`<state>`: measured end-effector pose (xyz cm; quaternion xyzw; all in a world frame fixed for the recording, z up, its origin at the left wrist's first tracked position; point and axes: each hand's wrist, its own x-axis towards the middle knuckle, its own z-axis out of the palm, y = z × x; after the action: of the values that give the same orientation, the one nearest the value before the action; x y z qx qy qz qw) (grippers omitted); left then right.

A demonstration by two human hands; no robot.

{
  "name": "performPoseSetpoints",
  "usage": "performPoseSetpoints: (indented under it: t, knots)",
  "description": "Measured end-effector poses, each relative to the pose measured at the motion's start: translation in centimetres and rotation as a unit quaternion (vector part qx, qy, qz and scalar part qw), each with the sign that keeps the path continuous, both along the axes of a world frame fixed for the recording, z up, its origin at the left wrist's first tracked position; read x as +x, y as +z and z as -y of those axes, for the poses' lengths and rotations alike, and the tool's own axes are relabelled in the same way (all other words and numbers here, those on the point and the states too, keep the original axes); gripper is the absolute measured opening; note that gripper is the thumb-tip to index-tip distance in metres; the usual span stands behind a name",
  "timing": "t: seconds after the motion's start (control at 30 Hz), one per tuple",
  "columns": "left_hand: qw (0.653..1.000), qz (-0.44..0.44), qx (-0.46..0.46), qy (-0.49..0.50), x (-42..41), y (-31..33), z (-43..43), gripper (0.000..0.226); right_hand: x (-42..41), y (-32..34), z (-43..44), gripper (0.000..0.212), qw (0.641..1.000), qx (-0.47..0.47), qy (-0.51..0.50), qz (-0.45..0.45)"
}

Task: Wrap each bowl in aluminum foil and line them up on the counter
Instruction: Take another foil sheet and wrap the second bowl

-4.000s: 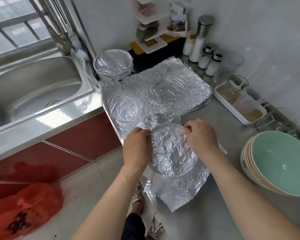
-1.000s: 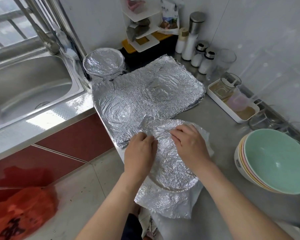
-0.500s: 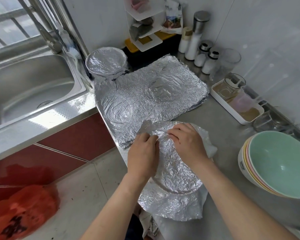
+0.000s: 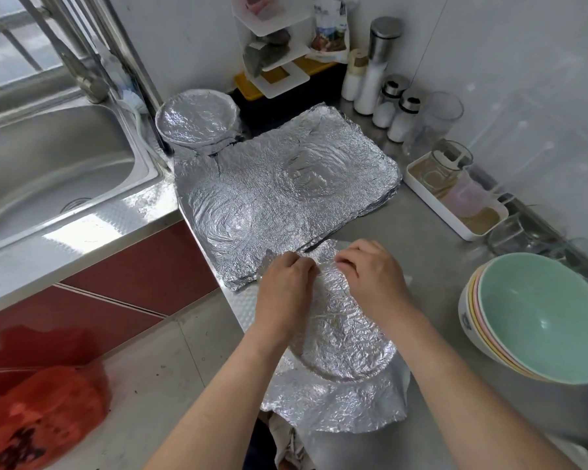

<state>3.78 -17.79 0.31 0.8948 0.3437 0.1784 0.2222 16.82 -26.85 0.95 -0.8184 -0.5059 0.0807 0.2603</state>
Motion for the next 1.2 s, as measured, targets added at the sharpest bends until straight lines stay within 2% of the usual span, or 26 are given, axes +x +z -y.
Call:
performPoseSetpoints:
  t: [0.2,0.3,0.4,0.47,0.63,0.8,0.9,1.03,1.2]
  knots:
    - [0.999,-0.031,0.001,0.016,-0.9,0.4,0.4,0.011,0.0,0.1,-1.4,0.004,0.998,-0.045,0.049,-0.011]
    - [1.000,-0.023,0.017,0.013,-1.2,0.7,0.6,0.016,-0.3,0.2,-1.6,0.004,0.996,-0.029,0.079,0.004]
    - [1.000,-0.007,0.031,0.003,-0.6,0.5,0.5,0.006,-0.4,0.3,-1.1,0.013,0.997,-0.003,0.073,0.024]
    - [1.000,-0.005,0.030,0.005,-0.4,0.2,0.3,0.007,-0.5,0.1,-0.9,0.011,0.997,0.006,0.077,0.024]
    - [1.000,0.000,0.013,0.002,-0.4,0.1,0.7,0.007,-0.7,-0.5,-1.3,0.001,0.996,-0.017,0.088,-0.001]
    - [1.000,-0.015,-0.005,0.022,-1.2,0.5,1.1,0.010,-1.2,0.2,-1.7,0.006,0.990,-0.030,0.133,0.015]
    - [0.998,-0.051,-0.023,0.041,-2.3,0.6,1.0,0.017,-0.7,1.0,-1.1,0.016,0.996,0.003,0.092,0.020]
    - [0.999,-0.013,-0.007,0.048,-2.3,1.0,0.9,0.009,0.5,1.3,1.2,0.015,0.999,0.042,-0.025,0.002]
    - [1.000,0.003,-0.018,0.020,-1.2,0.3,0.9,0.014,-0.4,0.3,1.7,0.018,1.000,0.022,-0.002,0.010]
